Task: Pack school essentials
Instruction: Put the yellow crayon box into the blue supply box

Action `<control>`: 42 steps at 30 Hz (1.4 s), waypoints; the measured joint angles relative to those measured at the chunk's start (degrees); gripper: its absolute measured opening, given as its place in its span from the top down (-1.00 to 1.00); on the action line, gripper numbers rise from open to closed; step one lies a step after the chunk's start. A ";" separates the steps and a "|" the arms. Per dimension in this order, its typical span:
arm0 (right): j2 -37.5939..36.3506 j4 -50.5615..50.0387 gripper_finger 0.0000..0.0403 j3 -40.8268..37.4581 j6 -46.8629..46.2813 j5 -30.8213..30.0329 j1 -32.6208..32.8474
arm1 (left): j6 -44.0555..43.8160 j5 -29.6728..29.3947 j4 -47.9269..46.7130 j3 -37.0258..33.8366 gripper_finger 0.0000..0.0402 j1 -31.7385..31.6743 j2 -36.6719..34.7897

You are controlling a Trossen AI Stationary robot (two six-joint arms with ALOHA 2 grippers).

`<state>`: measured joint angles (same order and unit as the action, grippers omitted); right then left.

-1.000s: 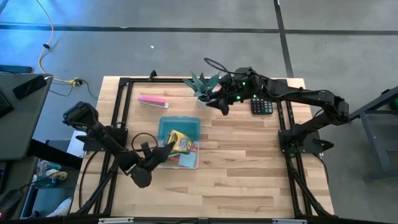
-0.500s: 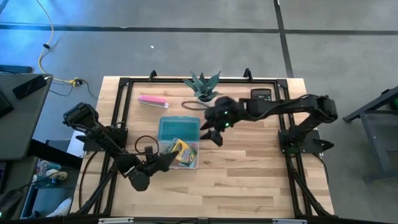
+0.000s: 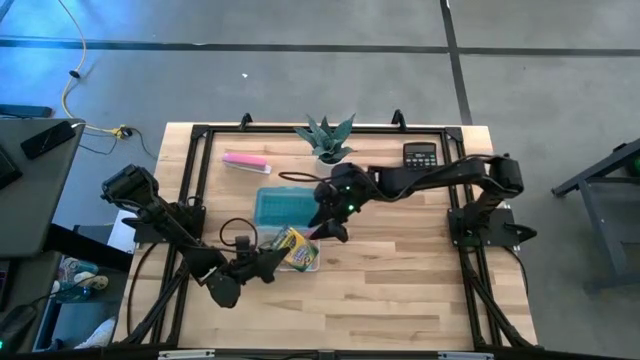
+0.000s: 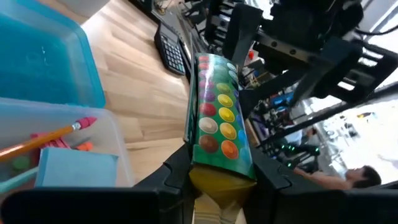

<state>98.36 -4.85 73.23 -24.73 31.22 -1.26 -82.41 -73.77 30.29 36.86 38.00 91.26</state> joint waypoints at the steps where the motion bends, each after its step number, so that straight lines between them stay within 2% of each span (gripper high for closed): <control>1: 0.45 1.07 -0.19 0.00 -0.50 1.34 0.01 | 0.93 0.08 0.10 0.00 0.58 0.00 0.00; 6: 1.83 5.05 -0.18 0.00 -1.22 1.67 0.02 | 6.64 0.47 3.76 -0.02 0.58 0.00 0.00; 13: 2.26 5.50 -0.19 0.00 -1.39 1.33 -0.15 | 15.29 1.76 10.33 -0.02 0.58 -0.16 -0.04; 25: 2.26 5.13 -0.18 -0.02 -1.40 2.67 0.17 | 23.72 1.57 15.05 -0.02 0.58 -2.49 -0.07; 29: 2.26 5.08 -0.17 0.00 -1.97 3.25 0.15 | 24.12 1.75 15.12 -0.02 0.58 -3.78 -0.07; 33: 2.26 4.86 -0.03 0.00 -2.34 3.19 0.11 | 24.99 3.85 15.12 -0.02 0.58 -5.05 -0.07; 42: 2.26 4.85 0.48 -0.02 -2.32 2.86 -0.07 | 26.51 5.00 15.10 -0.02 0.58 -6.66 -0.07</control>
<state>100.62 0.00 73.21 -27.05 34.09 -1.32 -55.89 -68.77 45.39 36.84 31.34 91.20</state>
